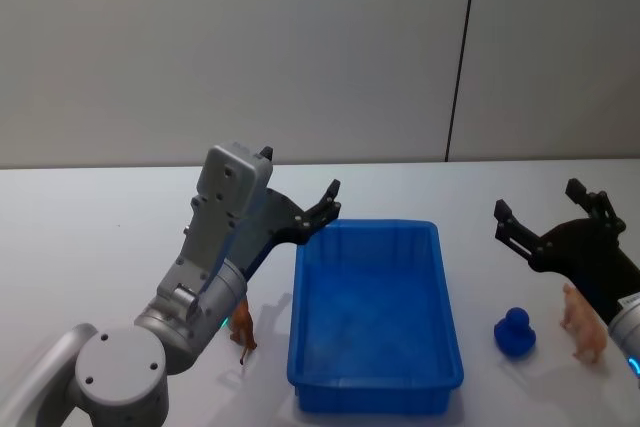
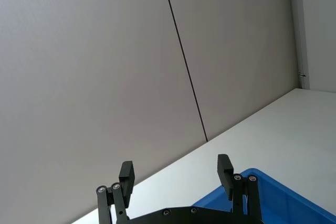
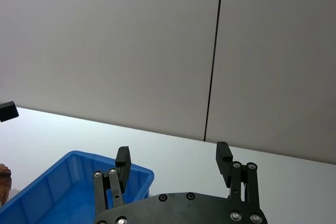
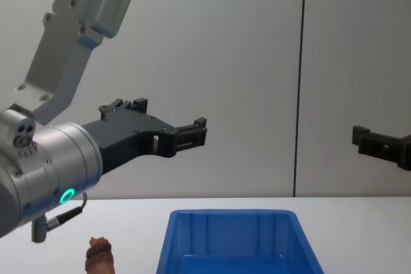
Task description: Pick up the two dolls from the table and place them into the box.
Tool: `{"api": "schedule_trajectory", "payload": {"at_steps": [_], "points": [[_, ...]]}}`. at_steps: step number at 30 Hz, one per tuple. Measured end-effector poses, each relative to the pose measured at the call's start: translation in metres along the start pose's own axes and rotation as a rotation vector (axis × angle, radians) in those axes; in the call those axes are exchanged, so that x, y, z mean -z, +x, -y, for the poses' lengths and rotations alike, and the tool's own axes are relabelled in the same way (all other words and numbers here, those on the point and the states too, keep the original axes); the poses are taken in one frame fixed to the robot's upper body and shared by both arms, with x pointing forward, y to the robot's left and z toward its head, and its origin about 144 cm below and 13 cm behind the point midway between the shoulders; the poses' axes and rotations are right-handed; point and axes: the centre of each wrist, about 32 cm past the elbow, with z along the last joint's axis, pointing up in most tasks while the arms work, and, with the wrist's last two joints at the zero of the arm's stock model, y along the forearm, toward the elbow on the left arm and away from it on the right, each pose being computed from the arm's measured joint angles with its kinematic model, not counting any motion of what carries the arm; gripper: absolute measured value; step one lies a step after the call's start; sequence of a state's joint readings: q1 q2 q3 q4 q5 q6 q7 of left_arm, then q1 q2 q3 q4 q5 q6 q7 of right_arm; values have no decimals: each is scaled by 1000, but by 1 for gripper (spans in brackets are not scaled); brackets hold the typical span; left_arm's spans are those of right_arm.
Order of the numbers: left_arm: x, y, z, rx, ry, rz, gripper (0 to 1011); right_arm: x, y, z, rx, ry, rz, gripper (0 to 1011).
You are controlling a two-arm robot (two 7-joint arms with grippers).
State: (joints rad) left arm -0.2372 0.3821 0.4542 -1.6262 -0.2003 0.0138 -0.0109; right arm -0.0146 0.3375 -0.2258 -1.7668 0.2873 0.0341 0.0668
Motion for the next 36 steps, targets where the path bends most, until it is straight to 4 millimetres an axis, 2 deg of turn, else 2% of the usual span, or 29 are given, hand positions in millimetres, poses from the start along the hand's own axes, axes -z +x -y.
{"api": "schedule_trajectory", "payload": {"at_steps": [24,36], "points": [[0,0,0,0,0,0,1001,0,1,0,0,-1,0,1001],[0,0,0,0,0,0,1001,3,24,6,-5,-44,5,1001]]}}
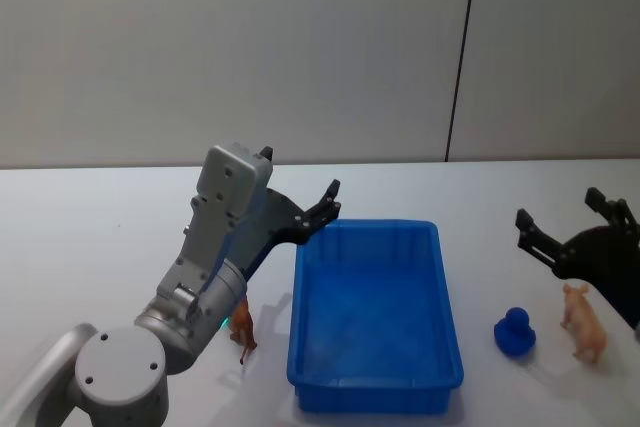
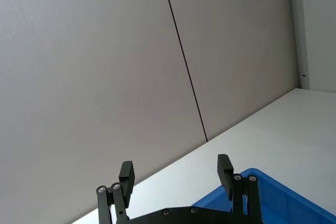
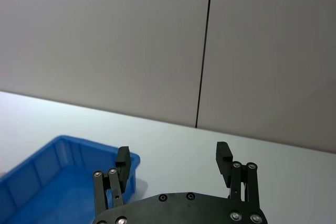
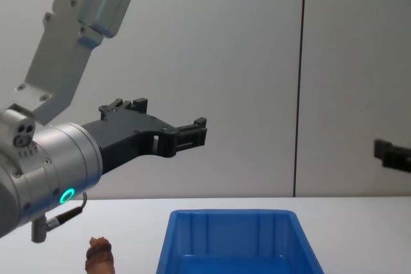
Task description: Pick up the two dolls from the table and place them into the box.
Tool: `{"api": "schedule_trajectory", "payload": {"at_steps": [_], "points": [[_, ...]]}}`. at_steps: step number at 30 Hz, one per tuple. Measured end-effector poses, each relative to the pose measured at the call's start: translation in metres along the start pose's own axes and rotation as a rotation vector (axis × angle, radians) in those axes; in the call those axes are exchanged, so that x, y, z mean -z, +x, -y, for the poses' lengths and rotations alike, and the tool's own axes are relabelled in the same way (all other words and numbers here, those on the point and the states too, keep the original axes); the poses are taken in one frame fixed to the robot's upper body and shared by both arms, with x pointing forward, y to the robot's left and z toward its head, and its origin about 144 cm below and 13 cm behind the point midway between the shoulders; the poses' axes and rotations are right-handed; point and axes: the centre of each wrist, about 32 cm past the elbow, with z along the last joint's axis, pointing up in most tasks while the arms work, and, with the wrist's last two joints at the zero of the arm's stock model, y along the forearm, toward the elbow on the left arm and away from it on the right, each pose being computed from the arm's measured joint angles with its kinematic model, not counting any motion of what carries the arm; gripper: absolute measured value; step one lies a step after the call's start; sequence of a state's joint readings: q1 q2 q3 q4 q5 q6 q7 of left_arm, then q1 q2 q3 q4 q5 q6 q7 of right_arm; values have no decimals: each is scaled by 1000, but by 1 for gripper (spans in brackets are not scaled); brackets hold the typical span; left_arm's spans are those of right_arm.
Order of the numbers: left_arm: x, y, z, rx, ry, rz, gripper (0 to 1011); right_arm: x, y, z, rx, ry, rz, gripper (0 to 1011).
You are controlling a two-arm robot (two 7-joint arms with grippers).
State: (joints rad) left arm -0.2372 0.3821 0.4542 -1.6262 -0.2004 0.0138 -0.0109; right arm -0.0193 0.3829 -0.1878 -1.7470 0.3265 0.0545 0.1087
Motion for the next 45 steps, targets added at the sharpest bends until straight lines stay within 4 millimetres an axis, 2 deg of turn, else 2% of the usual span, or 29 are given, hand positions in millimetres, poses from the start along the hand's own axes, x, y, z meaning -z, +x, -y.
{"api": "schedule_trajectory", "payload": {"at_steps": [8,17,31,45], "points": [[0,0,0,0,0,0,1001,8,19,10,-7,-95,14,1001],[0,0,0,0,0,0,1001,18,30,21,-5,-216,27,1001],[0,0,0,0,0,0,1001,37,35,25,15,-363,49,1001],[0,0,0,0,0,0,1001,55,33,18,15,-448,43,1001]]}}
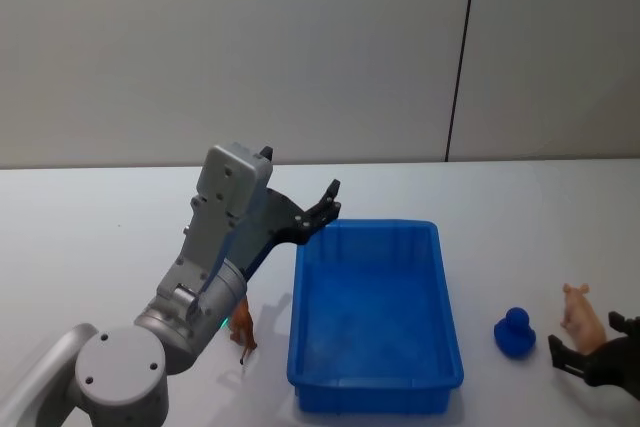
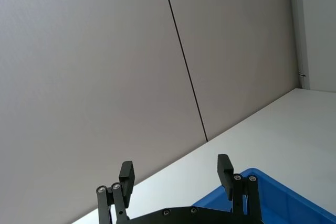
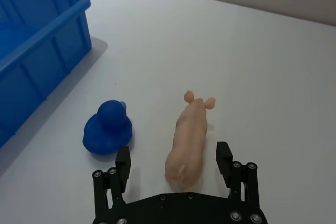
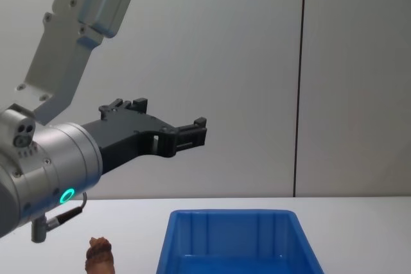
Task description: Pick up the two dolls from the table and place them into the box.
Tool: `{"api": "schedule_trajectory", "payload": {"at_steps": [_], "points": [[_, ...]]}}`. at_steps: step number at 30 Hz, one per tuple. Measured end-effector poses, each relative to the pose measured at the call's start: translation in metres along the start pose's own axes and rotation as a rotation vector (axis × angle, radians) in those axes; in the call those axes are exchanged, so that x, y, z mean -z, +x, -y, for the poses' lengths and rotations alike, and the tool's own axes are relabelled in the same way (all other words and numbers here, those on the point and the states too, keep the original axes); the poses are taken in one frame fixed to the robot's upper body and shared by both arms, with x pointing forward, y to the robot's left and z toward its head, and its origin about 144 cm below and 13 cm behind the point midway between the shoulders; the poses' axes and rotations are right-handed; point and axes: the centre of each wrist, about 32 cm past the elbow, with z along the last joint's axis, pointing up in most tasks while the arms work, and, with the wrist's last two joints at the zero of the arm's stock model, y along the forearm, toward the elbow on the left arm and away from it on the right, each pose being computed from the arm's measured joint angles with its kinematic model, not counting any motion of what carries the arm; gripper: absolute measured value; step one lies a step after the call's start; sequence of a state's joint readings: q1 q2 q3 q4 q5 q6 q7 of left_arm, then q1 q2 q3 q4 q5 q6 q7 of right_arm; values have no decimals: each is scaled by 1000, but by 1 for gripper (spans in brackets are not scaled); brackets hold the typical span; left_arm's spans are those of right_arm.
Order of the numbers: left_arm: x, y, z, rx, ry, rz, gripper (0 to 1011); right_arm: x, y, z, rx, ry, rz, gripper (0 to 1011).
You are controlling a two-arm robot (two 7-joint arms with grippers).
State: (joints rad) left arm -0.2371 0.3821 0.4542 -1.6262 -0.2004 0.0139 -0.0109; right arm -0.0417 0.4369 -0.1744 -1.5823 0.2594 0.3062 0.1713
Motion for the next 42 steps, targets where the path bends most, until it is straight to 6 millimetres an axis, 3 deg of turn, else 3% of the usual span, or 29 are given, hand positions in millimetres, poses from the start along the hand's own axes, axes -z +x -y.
{"api": "schedule_trajectory", "payload": {"at_steps": [6,10,29,42], "points": [[0,0,0,0,0,0,1001,4,-2,-7,-7,-21,-9,1001],[0,0,0,0,0,0,1001,6,-3,-11,-8,-32,-13,943],[0,0,0,0,0,0,1001,8,-1,-17,26,-33,-9,375],[0,0,0,0,0,0,1001,-4,-3,-10,51,64,61,360]]}}
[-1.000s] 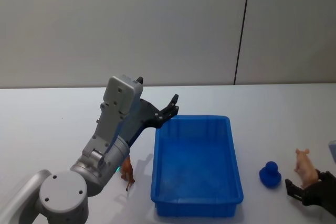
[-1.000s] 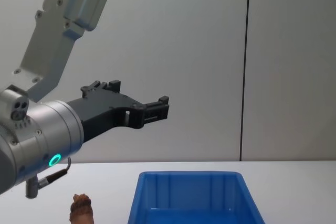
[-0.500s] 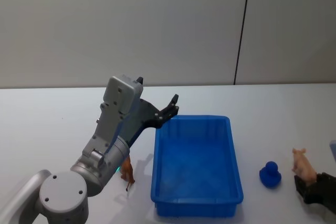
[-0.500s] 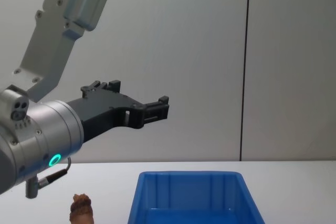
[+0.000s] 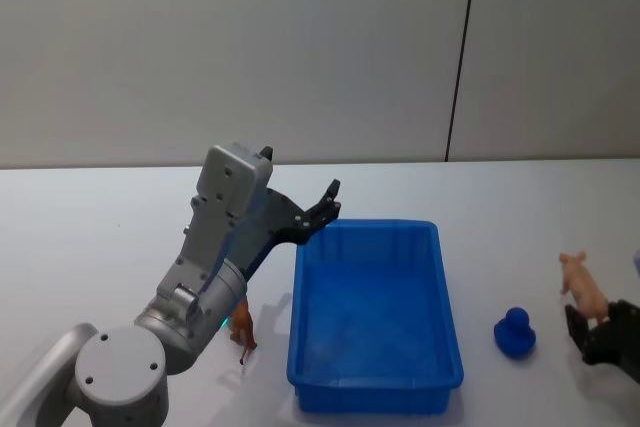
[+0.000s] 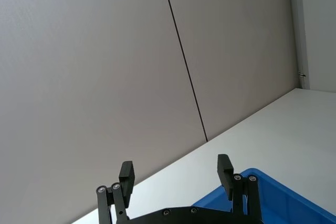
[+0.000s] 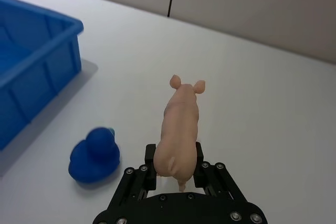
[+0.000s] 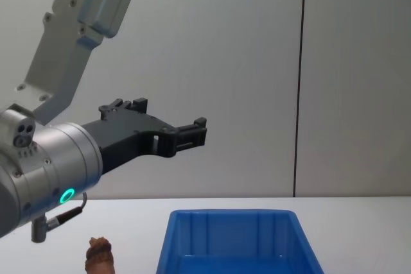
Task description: Pick up the two dolls from the table and place them into the box.
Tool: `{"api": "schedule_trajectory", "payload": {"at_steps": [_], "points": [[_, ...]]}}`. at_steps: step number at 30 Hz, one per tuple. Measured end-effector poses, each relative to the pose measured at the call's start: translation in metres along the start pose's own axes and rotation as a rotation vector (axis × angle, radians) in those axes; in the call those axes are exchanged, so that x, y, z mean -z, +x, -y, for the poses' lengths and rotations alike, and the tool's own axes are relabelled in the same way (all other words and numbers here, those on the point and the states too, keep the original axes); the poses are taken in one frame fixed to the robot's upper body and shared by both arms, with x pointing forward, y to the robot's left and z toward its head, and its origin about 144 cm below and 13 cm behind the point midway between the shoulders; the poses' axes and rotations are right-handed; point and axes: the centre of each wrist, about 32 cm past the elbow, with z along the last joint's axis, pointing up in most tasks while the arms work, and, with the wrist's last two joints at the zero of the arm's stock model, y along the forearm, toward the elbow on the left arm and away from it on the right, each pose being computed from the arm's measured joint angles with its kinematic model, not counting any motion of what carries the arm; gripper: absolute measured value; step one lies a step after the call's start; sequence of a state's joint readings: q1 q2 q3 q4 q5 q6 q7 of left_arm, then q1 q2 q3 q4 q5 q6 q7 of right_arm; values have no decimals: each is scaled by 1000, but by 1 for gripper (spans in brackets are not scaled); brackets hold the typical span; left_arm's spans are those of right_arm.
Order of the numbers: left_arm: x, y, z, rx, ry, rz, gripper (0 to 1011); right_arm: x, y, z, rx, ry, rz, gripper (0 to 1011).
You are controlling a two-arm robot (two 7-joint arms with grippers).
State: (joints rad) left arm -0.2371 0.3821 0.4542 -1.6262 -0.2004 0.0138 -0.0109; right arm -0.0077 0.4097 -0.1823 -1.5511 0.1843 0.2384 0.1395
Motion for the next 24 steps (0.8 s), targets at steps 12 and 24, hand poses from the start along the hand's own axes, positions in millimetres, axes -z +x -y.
{"api": "schedule_trajectory", "payload": {"at_steps": [12,24], "points": [[0,0,0,0,0,0,1001,-26,-5,2,-63,138,59,360],[0,0,0,0,0,0,1001,-50,-16,-7,-211,206,69,360]]}}
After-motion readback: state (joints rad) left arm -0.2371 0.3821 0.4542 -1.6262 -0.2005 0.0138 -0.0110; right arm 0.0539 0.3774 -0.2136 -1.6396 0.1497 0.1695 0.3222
